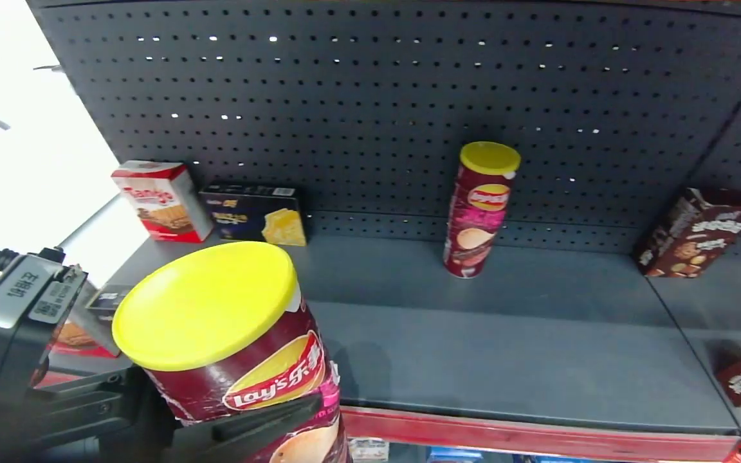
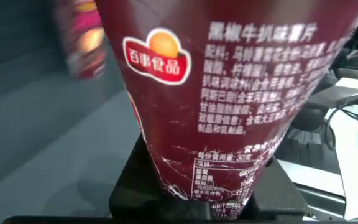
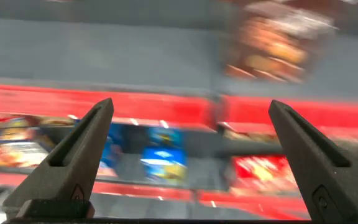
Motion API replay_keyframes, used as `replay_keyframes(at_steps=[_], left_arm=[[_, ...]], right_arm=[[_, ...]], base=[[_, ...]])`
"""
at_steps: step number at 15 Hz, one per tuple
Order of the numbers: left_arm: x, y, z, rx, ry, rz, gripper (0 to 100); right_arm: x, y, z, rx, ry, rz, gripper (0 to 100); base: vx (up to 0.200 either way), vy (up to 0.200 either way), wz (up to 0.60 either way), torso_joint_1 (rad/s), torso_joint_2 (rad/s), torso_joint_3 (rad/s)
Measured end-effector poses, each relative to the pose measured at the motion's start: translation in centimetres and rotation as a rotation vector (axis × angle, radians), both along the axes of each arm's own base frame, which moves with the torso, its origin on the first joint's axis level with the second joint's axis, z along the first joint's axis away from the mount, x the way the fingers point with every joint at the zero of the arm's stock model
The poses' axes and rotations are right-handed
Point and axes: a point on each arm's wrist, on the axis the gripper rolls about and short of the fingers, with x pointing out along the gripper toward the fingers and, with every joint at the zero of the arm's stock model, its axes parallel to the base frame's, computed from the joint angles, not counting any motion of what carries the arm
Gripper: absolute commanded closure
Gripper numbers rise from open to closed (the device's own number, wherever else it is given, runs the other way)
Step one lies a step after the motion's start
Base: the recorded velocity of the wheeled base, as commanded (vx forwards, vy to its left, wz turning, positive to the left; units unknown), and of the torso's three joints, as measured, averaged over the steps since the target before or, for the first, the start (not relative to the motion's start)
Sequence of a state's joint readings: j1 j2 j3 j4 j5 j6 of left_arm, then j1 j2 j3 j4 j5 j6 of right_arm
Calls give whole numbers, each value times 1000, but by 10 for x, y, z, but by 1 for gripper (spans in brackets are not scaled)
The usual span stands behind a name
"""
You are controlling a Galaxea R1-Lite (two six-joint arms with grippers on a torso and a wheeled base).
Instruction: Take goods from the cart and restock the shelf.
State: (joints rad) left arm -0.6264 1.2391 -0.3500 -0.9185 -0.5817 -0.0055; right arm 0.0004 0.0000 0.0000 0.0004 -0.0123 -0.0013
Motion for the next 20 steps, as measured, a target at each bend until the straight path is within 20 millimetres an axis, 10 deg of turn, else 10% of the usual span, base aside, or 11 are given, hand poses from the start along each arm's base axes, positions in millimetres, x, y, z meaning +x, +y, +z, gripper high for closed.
replay_keyframes(at_steps=[20], left_arm=[[25, 15, -14, 28, 40, 149, 100]], right_arm=[[1, 0, 0, 7, 11, 16, 0]], base=[[0, 0, 0, 0, 0, 0]])
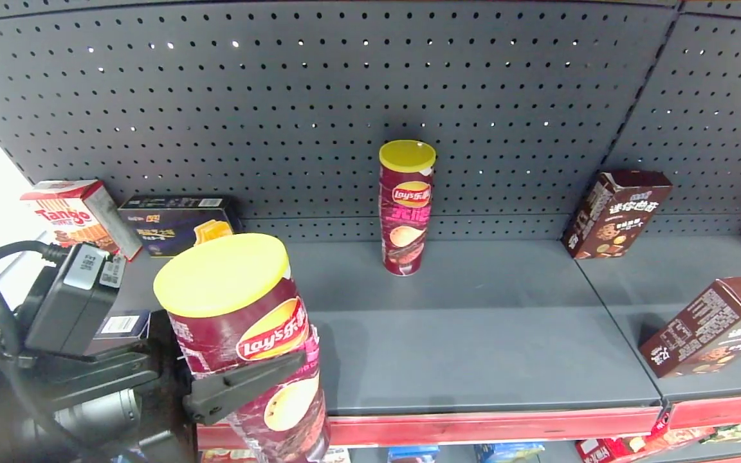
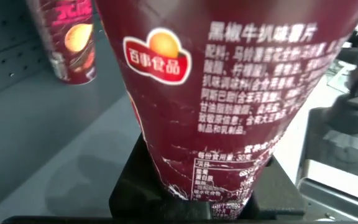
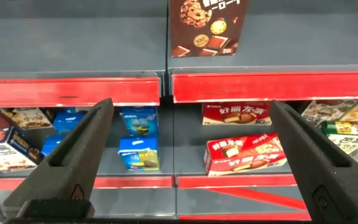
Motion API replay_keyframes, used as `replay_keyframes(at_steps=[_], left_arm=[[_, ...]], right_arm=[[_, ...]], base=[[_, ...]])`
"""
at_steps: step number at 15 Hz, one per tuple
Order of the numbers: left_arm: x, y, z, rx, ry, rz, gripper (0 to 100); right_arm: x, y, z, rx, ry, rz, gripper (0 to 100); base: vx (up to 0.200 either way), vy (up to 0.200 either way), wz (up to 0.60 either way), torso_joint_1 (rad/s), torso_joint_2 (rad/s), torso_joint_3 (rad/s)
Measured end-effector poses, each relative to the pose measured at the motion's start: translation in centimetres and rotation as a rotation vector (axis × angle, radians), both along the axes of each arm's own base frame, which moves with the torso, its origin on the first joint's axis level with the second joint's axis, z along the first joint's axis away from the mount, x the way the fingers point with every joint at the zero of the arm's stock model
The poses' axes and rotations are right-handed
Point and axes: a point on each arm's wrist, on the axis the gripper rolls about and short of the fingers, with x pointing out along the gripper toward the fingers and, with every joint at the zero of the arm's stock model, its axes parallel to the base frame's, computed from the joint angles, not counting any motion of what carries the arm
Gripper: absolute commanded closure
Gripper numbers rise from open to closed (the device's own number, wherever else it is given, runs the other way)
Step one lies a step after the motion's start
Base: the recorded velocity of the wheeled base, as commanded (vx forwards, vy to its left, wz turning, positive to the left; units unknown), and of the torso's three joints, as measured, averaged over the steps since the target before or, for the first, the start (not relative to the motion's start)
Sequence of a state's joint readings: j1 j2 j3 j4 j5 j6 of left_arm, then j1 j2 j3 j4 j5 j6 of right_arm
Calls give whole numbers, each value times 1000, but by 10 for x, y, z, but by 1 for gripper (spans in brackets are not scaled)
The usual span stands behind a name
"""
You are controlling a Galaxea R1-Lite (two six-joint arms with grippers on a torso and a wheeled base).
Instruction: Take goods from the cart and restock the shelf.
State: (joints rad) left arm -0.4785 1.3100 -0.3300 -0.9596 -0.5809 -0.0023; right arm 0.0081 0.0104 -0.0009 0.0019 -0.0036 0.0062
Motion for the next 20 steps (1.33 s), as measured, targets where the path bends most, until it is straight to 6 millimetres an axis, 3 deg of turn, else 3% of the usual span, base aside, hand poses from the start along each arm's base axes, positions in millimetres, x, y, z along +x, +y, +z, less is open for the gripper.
replay_keyframes(at_steps=[7, 9, 11, 12, 15, 20], left_arm=[[-4, 8, -11, 20, 46, 29, 100], [-5, 11, -10, 15, 37, 46, 100], [-6, 13, -10, 11, 29, 51, 100], [-6, 13, -9, 9, 25, 51, 100], [-6, 13, -6, 4, 15, 51, 100], [-5, 14, -4, 1, 9, 56, 100]], right_arm=[[-2, -2, 5, 24, -27, -87, 0], [-7, -1, 37, 17, -96, -62, 0], [-4, 0, 83, 18, -122, -4, 0], [3, 1, 104, 5, -105, 52, 0], [36, 5, 141, -87, -16, 255, 0], [97, 28, 161, -152, 132, 478, 0]], base=[[0, 0, 0, 0, 0, 0], [0, 0, 0, 0, 0, 0], [0, 0, 0, 0, 0, 0], [0, 0, 0, 0, 0, 0], [0, 0, 0, 0, 0, 0], [0, 0, 0, 0, 0, 0]])
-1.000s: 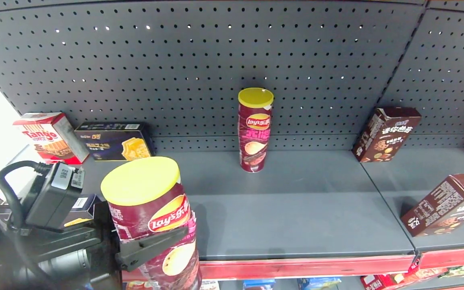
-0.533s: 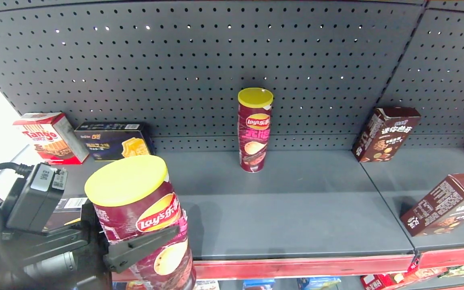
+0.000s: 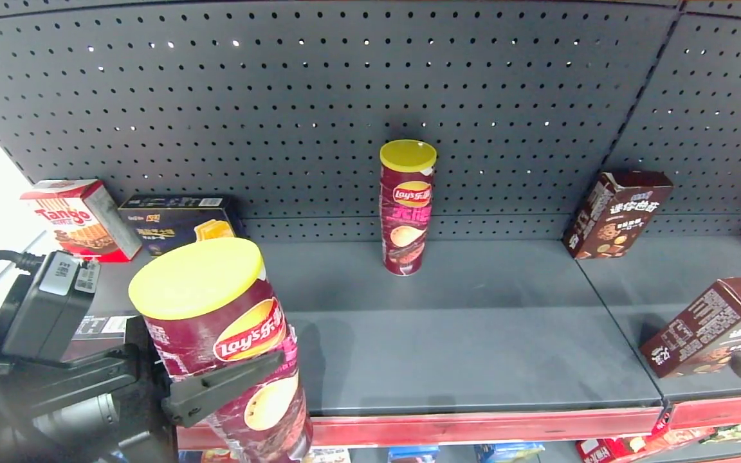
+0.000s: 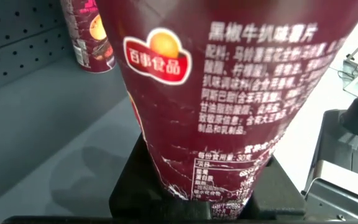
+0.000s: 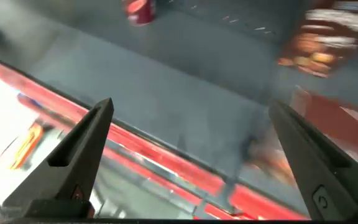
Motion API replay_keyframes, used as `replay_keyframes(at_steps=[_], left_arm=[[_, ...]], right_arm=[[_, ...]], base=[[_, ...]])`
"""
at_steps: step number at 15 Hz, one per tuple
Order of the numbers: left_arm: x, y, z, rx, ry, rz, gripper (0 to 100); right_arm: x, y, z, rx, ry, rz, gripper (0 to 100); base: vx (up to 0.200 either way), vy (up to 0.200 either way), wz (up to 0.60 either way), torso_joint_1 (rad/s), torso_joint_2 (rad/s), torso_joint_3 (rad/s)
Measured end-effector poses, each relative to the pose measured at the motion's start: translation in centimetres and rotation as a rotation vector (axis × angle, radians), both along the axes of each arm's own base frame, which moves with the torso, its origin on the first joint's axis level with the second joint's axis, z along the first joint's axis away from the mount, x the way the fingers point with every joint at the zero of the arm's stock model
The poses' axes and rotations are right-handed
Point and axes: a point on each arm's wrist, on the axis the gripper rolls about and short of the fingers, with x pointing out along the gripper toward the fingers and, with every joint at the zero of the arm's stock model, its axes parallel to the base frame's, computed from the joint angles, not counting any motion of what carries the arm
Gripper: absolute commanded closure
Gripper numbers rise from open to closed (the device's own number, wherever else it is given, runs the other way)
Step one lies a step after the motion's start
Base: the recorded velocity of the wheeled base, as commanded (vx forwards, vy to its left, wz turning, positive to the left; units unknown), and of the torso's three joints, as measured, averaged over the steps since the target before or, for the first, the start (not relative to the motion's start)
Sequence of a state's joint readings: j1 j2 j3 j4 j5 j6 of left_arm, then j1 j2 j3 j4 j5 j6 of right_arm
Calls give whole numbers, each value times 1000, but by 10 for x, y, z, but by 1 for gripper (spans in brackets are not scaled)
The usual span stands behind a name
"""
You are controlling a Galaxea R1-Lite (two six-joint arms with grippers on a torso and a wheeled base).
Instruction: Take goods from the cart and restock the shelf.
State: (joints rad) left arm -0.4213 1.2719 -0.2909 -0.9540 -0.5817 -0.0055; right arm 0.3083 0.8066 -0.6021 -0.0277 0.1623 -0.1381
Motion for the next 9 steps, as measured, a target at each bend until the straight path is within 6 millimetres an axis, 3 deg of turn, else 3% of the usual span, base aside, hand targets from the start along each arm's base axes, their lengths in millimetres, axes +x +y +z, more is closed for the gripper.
replay_keyframes(at_steps=[9], left_arm=[[0, 2, -2, 4, 11, 11, 100]], right_arm=[[94, 53, 28, -78, -23, 247, 0]], base=[[0, 0, 0, 0, 0, 0]])
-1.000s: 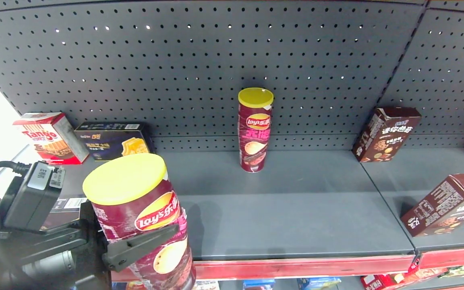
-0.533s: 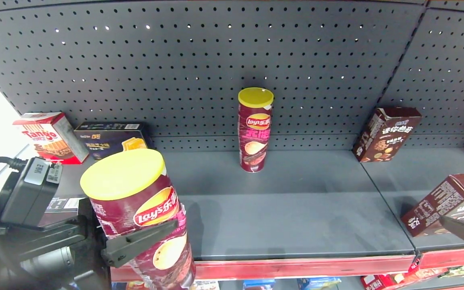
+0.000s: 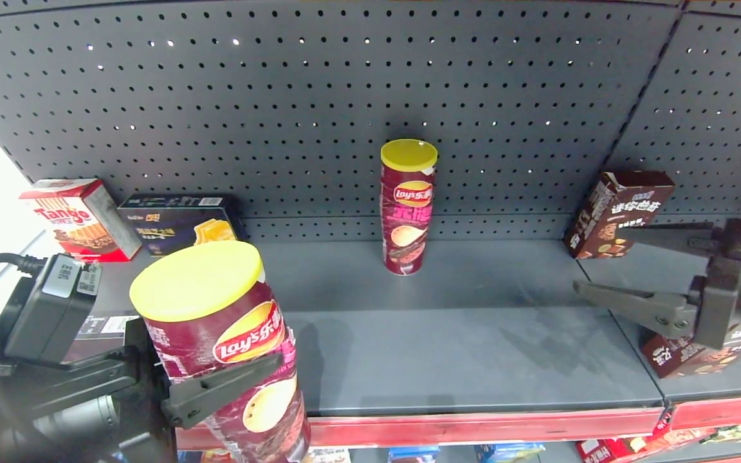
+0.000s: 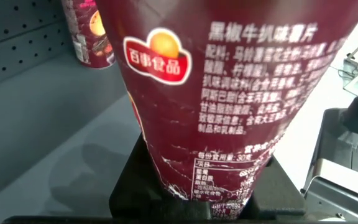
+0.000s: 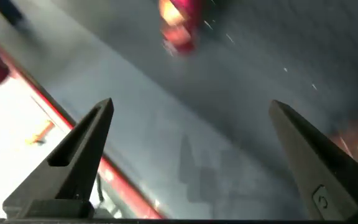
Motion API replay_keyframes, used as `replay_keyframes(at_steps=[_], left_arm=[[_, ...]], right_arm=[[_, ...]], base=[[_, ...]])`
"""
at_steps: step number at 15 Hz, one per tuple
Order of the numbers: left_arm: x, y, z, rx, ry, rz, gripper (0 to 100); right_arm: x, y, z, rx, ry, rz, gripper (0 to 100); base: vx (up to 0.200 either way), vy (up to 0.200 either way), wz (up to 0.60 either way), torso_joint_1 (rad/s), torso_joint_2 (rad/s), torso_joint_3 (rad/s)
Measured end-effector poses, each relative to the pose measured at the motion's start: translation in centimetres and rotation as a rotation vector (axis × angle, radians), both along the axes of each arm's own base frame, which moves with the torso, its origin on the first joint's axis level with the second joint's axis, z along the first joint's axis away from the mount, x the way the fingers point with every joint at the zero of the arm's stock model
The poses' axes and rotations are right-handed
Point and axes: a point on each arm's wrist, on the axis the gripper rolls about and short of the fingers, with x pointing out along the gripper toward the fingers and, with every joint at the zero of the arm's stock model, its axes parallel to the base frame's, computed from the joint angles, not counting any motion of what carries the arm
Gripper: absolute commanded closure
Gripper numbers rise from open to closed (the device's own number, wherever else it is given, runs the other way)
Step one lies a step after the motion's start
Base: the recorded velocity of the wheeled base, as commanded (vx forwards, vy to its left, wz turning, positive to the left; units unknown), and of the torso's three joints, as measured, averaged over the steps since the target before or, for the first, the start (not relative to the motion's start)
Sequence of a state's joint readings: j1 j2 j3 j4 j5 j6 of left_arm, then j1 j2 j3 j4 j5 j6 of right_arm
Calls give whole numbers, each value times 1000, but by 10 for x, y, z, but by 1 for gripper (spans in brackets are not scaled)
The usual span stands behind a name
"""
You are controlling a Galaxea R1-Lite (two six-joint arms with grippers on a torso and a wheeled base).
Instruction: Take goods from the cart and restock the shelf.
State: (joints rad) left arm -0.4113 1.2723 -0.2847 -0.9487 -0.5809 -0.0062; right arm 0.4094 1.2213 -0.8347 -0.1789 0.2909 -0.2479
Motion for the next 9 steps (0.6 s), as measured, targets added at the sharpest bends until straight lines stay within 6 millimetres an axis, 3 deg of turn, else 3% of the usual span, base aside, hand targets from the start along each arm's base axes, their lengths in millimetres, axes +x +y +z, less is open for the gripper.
replay_keyframes(at_steps=[3, 9], left_arm=[[2, 0, 0, 1, 2, 3, 100], [6, -2, 0, 2, 7, 4, 100]], right_arm=[[32, 21, 14, 26, -9, 181, 0], [97, 53, 15, -1, -89, 450, 0]], base=[[0, 0, 0, 0, 0, 0], [0, 0, 0, 0, 0, 0]])
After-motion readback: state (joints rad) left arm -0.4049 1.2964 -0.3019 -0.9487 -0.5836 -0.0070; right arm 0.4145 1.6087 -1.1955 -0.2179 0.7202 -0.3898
